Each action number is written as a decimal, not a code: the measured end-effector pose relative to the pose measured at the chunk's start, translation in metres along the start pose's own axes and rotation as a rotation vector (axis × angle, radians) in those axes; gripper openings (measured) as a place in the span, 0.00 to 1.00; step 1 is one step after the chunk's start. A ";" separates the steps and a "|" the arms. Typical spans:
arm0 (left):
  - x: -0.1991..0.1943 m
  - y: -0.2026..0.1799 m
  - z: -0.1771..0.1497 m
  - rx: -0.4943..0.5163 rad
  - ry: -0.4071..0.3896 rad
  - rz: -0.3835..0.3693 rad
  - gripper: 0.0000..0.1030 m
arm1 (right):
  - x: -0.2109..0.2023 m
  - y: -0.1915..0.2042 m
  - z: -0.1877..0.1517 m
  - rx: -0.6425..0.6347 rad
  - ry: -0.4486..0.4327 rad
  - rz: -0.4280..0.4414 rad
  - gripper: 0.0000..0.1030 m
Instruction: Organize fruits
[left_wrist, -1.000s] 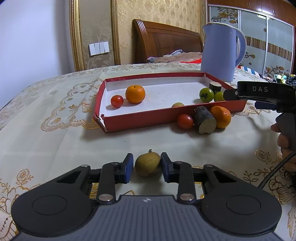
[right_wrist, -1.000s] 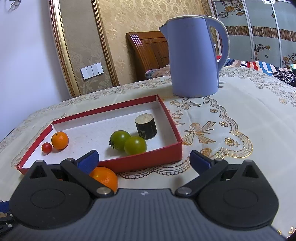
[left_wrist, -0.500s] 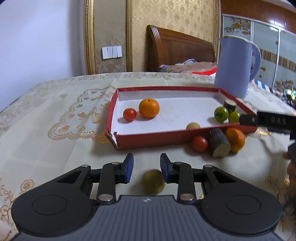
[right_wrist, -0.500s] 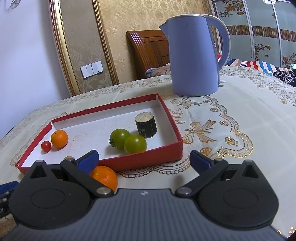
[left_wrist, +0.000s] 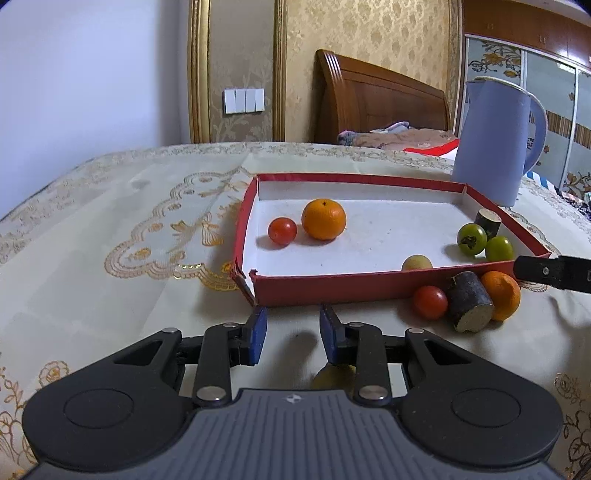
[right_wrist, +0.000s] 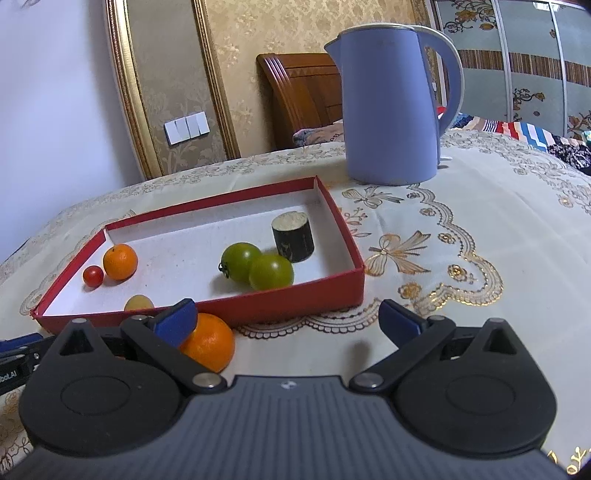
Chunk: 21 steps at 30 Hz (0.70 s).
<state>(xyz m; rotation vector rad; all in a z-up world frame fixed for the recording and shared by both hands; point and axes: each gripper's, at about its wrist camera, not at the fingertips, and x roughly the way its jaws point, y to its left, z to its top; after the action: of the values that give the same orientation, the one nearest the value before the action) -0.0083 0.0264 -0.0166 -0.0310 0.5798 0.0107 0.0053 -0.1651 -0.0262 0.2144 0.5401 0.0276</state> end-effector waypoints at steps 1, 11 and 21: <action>0.000 0.001 0.000 -0.006 0.002 -0.002 0.30 | -0.001 -0.001 0.000 0.001 0.005 0.003 1.00; 0.006 0.008 -0.001 -0.045 0.033 -0.031 0.30 | -0.007 -0.003 -0.014 -0.073 0.116 0.021 1.00; 0.005 0.011 -0.001 -0.058 0.033 -0.040 0.30 | 0.003 0.027 -0.015 -0.211 0.141 -0.054 1.00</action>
<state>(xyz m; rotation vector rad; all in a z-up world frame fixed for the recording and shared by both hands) -0.0047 0.0370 -0.0208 -0.0992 0.6121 -0.0122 0.0007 -0.1352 -0.0347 -0.0083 0.6785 0.0472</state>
